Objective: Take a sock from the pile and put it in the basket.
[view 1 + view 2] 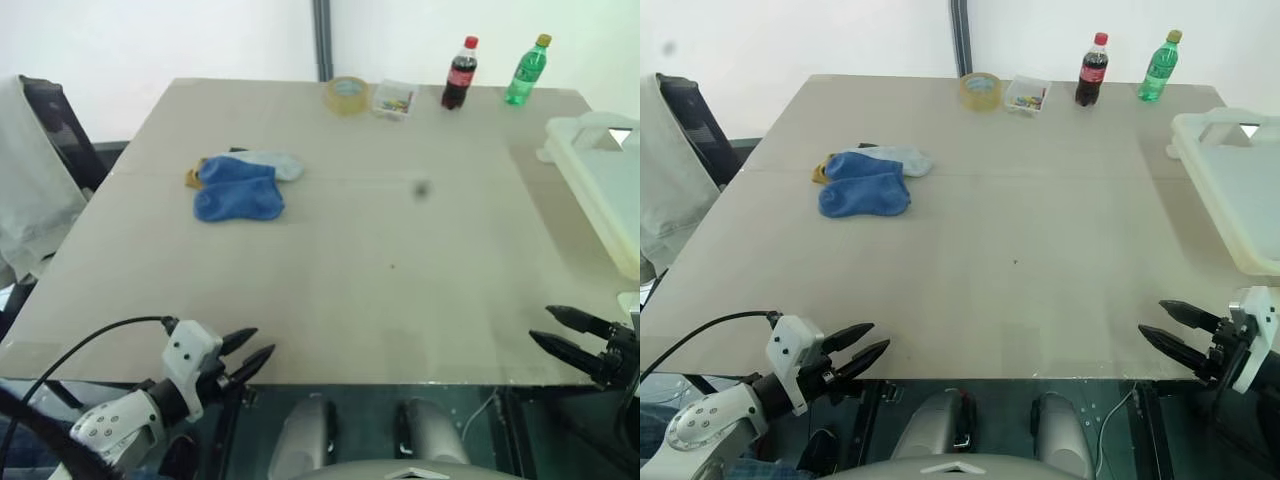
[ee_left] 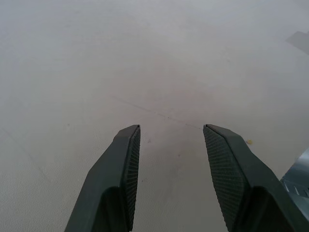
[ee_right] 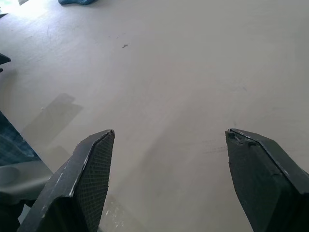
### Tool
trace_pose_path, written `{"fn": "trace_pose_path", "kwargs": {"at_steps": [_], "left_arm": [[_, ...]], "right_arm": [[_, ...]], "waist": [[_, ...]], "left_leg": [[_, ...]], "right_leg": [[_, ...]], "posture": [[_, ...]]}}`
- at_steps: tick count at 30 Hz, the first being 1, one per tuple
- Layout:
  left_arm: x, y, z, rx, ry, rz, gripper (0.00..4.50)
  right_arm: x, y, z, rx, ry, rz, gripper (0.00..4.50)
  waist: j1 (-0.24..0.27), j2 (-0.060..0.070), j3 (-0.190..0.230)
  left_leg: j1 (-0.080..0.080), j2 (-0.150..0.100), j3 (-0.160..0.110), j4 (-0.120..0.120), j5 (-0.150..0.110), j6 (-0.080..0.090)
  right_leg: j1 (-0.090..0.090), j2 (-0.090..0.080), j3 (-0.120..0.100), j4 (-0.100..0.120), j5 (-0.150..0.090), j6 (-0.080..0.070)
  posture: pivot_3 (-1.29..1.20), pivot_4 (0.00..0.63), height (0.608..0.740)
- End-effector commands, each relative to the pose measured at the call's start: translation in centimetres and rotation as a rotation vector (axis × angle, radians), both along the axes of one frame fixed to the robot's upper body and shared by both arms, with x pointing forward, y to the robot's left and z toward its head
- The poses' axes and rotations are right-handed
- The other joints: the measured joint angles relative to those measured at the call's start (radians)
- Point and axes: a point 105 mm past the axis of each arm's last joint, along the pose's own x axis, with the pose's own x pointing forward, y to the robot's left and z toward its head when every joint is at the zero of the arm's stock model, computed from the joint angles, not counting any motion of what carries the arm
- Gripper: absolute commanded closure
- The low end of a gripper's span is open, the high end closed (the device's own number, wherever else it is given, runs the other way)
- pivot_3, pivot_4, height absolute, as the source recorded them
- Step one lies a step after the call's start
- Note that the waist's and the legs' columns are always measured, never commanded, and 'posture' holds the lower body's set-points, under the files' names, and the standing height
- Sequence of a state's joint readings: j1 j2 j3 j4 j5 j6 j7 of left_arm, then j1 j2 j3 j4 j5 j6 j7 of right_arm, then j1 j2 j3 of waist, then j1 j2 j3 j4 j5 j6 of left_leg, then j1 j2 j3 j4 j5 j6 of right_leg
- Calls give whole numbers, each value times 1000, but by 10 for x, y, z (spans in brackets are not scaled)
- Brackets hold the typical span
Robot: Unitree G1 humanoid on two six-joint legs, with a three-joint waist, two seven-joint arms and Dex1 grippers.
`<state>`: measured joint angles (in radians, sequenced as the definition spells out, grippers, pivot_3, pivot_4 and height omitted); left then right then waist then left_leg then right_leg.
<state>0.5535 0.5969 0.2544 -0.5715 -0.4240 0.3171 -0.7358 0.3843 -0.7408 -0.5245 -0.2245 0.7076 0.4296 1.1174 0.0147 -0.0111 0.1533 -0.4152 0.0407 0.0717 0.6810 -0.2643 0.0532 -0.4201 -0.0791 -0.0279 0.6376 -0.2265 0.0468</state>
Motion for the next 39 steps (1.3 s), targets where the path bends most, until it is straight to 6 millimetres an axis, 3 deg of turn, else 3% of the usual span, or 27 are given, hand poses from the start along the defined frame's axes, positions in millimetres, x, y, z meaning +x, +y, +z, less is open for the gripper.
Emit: {"fn": "trace_pose_path", "kwargs": {"at_steps": [1,8,28,30,34,37,39], "left_arm": [[5,-1,6,16,-57,-20,2252],[20,-4,9,19,-121,-30,2252],[20,4,10,25,-139,-19,2252],[25,4,15,14,-159,-2,2252],[43,3,11,37,-178,50,2252],[61,-1,15,46,-217,81,2252],[84,-4,24,43,-264,131,2252]], "right_arm": [[6,4,5,-14,-29,12,768],[9,2,5,-24,-35,2,768],[9,5,2,-27,-37,4,768],[10,9,7,-16,-59,24,768],[7,33,35,122,-226,122,768],[3,41,40,125,-225,159,768],[3,45,43,113,-237,182,768]], "waist": [[0,0,0],[0,1,1],[0,1,1],[0,1,1],[2,1,1],[1,1,1],[1,0,1]], "left_leg": [[0,0,0,0,0,0],[0,0,0,0,0,0],[0,0,0,0,0,1],[0,0,0,0,0,1],[1,0,0,0,0,1],[1,0,0,0,0,1],[0,-1,0,0,0,1]], "right_leg": [[0,0,0,0,0,0],[0,0,0,0,2,-3],[0,1,0,-1,2,-3],[0,1,0,-1,2,-3],[1,1,0,0,1,-1],[2,2,0,0,2,-2],[2,2,0,0,3,-4]], "posture": [[0,150,740],[0,150,740],[0,150,740],[0,150,740],[0,150,740],[0,150,740],[0,150,740]]}}
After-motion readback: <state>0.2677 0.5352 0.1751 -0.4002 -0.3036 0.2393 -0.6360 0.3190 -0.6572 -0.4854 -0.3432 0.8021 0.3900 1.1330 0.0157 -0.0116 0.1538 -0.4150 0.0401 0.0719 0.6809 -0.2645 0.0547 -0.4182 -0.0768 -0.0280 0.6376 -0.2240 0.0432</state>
